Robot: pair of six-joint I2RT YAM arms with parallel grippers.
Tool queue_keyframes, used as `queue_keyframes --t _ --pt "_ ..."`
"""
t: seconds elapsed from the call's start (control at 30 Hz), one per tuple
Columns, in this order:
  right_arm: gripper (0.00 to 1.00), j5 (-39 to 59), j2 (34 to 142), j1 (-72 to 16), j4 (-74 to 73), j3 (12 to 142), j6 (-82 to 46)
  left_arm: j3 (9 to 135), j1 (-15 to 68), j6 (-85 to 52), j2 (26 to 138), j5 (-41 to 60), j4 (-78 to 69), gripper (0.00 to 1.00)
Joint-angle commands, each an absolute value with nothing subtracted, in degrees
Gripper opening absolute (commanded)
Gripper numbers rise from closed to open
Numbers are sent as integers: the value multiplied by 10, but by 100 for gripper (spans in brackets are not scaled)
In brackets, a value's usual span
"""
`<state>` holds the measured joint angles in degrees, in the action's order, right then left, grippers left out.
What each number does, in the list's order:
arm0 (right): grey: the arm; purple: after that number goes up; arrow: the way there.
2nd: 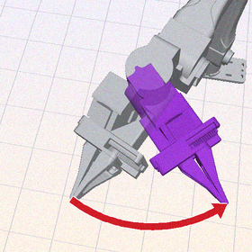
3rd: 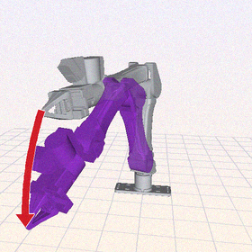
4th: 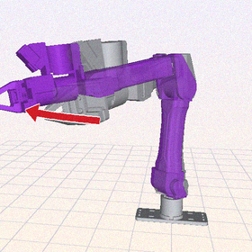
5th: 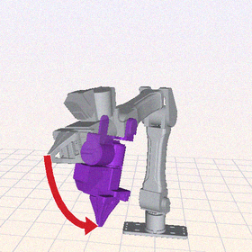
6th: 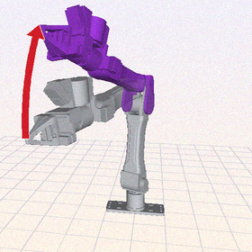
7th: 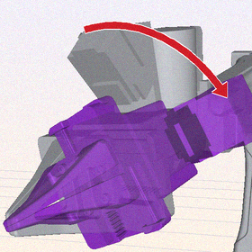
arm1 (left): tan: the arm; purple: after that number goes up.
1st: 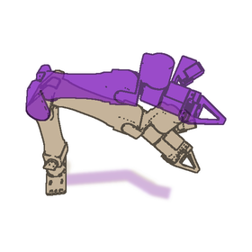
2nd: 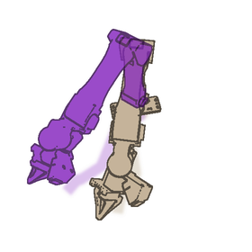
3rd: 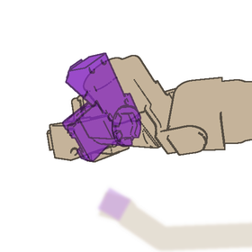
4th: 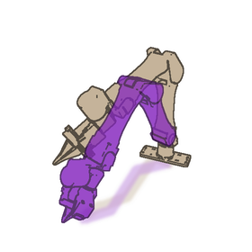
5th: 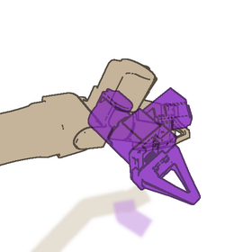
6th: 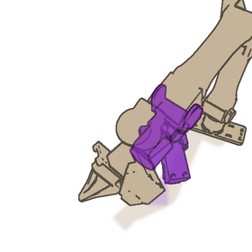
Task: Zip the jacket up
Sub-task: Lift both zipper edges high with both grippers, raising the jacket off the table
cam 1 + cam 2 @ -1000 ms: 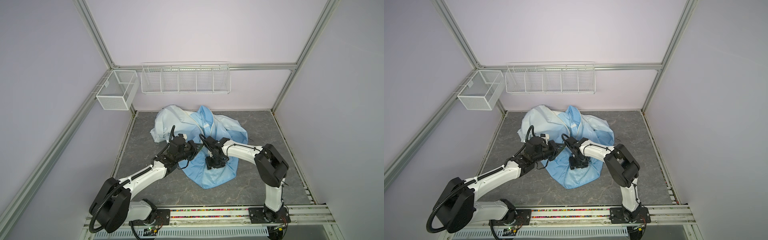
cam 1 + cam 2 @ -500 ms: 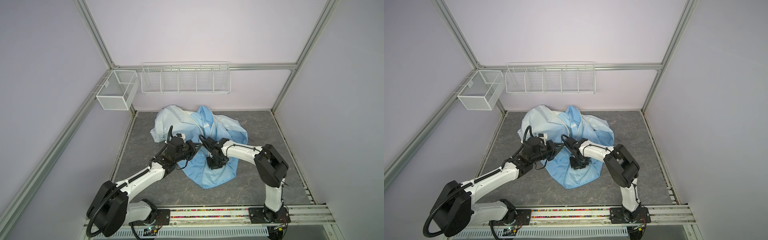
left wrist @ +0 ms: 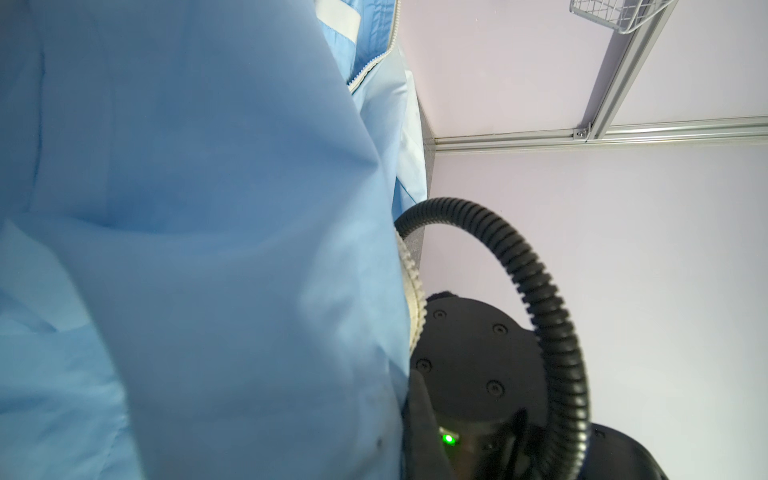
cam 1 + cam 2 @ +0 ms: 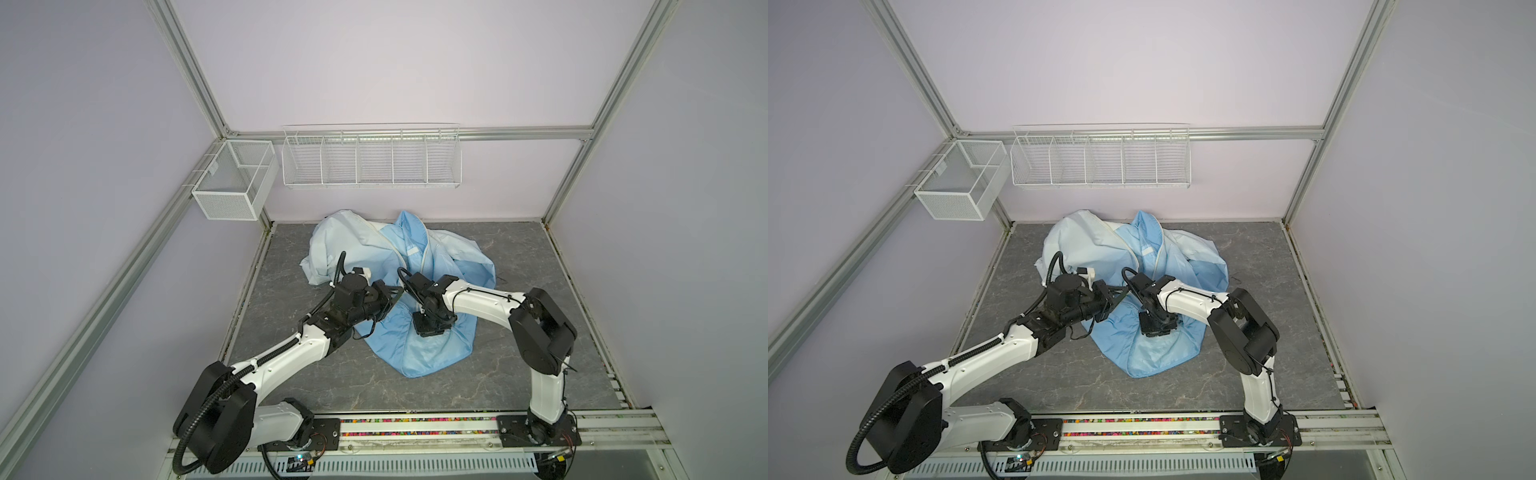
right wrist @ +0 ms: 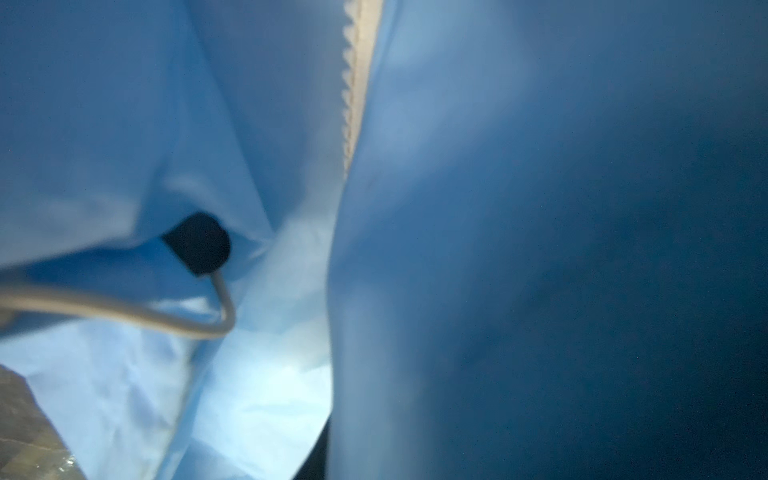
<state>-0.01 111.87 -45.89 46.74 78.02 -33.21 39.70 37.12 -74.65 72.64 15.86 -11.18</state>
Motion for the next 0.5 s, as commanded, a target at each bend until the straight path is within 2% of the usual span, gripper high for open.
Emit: queue_keyframes --t 0.0,0.23,0.47 --pt "22 -6 1110 -456 478 793 -337 388 369 -751 716 158 -116 0" --pt "7 16 1088 -438 461 784 -348 387 365 -750 716 158 -118 0" --pt "7 87 1007 -392 383 759 -366 434 347 -682 709 164 -43 0"
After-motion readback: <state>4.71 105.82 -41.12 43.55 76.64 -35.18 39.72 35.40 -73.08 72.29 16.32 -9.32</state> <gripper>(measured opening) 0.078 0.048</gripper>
